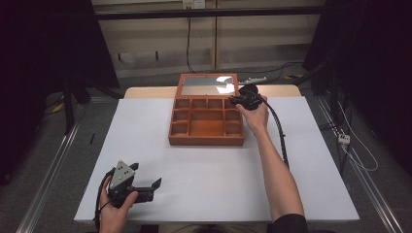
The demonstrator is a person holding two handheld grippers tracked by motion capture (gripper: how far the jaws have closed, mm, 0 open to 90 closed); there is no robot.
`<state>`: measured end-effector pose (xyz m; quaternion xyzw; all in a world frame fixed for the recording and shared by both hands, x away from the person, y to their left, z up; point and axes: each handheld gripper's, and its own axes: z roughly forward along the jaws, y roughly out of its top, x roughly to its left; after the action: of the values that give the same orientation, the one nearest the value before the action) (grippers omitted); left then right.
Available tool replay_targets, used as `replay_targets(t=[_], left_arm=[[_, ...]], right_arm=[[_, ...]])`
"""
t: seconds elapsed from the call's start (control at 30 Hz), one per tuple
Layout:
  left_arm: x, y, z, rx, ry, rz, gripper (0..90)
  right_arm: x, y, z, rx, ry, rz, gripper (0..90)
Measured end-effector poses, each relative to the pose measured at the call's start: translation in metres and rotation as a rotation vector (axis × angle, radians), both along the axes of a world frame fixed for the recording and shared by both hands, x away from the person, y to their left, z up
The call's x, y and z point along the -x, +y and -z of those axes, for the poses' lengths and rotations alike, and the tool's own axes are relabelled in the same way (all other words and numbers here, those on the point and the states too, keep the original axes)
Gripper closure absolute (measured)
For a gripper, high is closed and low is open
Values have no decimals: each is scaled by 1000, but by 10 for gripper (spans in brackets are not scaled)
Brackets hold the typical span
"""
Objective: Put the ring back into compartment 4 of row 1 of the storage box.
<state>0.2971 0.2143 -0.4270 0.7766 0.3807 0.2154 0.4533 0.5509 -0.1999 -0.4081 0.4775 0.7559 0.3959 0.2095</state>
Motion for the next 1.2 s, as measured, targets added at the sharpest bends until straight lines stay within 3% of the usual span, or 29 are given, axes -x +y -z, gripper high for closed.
replay_targets(t=[0.8, 1.2], left_arm=[[0, 1, 0, -2, 1, 1, 48], [0, 1, 0, -2, 5, 3, 48]], right_arm=[[-5, 5, 17, 31, 50, 9, 780], [-4, 7, 16, 47, 29, 14, 767]])
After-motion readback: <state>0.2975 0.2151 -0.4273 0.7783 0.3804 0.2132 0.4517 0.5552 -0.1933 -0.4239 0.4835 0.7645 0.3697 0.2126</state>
